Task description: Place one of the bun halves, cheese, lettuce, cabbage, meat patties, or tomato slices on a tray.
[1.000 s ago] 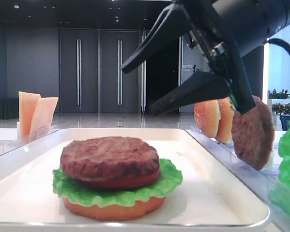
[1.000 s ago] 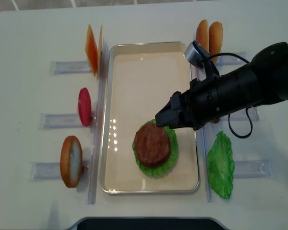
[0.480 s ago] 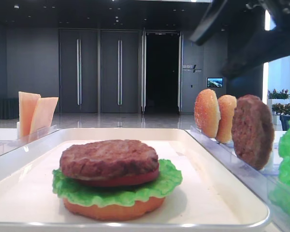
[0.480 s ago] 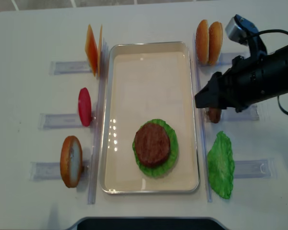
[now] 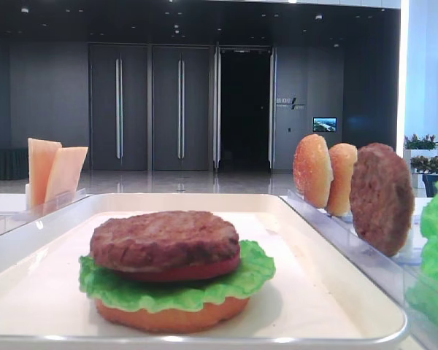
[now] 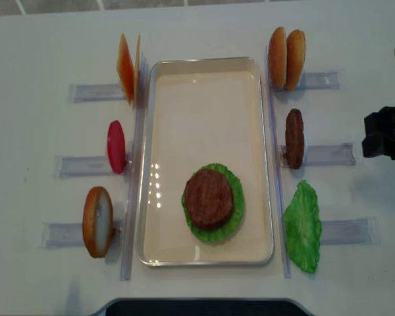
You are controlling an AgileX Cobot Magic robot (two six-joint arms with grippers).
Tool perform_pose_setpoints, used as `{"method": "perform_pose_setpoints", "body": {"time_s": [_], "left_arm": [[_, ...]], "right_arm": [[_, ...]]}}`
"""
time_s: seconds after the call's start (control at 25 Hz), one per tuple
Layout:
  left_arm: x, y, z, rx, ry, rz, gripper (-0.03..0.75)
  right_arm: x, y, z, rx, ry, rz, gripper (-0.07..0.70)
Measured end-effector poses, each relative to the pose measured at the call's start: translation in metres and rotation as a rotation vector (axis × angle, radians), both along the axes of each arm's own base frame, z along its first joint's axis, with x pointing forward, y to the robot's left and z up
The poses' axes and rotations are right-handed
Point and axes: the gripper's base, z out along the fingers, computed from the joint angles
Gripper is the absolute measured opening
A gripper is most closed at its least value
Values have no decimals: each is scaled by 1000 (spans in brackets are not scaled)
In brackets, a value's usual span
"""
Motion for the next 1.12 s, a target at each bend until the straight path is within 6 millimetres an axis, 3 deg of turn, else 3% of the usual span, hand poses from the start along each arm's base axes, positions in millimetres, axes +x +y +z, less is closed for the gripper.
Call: {"method": "perform_pose_setpoints", "body": {"time_s": [0.24,0.52,1.12], "left_arm": [[0,0,0,0,0,0,0],[0,0,0,0,0,0,0],[0,0,0,0,0,0,0]], "right_arm": [[-9,-16,4,-159,26,-33,415],[-32,-18,22,-195,-40,-75,415],[-155,-7,19,-170,-276,-99,415]]}}
